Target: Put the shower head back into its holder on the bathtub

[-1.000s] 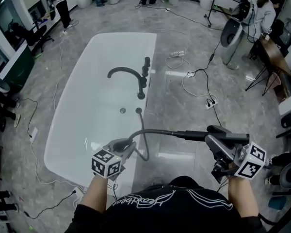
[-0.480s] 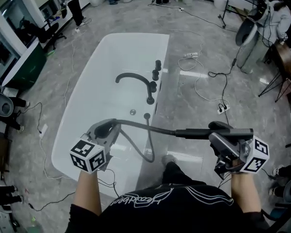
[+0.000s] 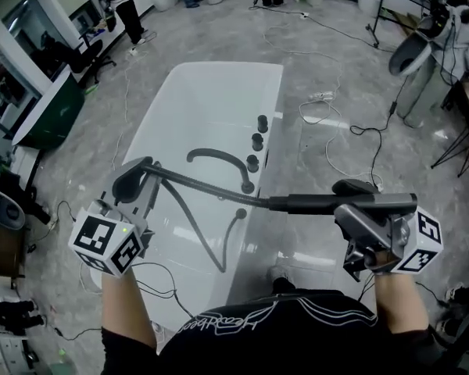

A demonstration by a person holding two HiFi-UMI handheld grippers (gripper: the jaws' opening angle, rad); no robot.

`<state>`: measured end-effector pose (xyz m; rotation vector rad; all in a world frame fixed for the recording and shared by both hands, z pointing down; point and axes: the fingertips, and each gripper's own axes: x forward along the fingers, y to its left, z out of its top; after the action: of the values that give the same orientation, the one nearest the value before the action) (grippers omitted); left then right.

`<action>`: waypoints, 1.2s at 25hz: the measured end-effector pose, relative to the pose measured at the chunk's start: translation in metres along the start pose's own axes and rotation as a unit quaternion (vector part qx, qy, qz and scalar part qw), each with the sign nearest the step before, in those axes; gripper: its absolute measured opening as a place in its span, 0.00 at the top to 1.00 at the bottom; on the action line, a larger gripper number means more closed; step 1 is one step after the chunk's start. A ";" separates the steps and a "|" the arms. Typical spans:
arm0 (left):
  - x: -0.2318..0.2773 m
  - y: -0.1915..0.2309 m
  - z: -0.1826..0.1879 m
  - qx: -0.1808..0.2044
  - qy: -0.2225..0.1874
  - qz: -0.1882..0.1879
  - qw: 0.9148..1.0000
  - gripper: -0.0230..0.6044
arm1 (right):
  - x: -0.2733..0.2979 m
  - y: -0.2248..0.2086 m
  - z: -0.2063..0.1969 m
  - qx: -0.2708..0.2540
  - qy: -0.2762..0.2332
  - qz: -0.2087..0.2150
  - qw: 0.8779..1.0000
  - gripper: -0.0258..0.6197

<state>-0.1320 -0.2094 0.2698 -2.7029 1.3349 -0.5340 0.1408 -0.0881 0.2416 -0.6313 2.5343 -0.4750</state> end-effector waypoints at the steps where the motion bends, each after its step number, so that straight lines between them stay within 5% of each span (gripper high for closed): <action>1: 0.007 0.005 0.009 0.000 -0.005 0.008 1.000 0.86 | 0.004 -0.007 0.007 -0.003 0.000 0.006 1.000 0.75; 12: 0.047 0.032 0.098 0.051 -0.066 0.056 0.995 0.86 | 0.032 -0.047 0.055 -0.018 -0.019 0.051 0.998 0.75; 30: 0.119 0.019 0.158 0.103 -0.108 0.003 0.989 0.86 | 0.011 -0.066 0.088 -0.055 -0.065 -0.008 0.996 0.75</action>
<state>-0.0253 -0.3273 0.1504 -2.5063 1.1625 -0.3437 0.2012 -0.1675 0.1931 -0.7002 2.4465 -0.2917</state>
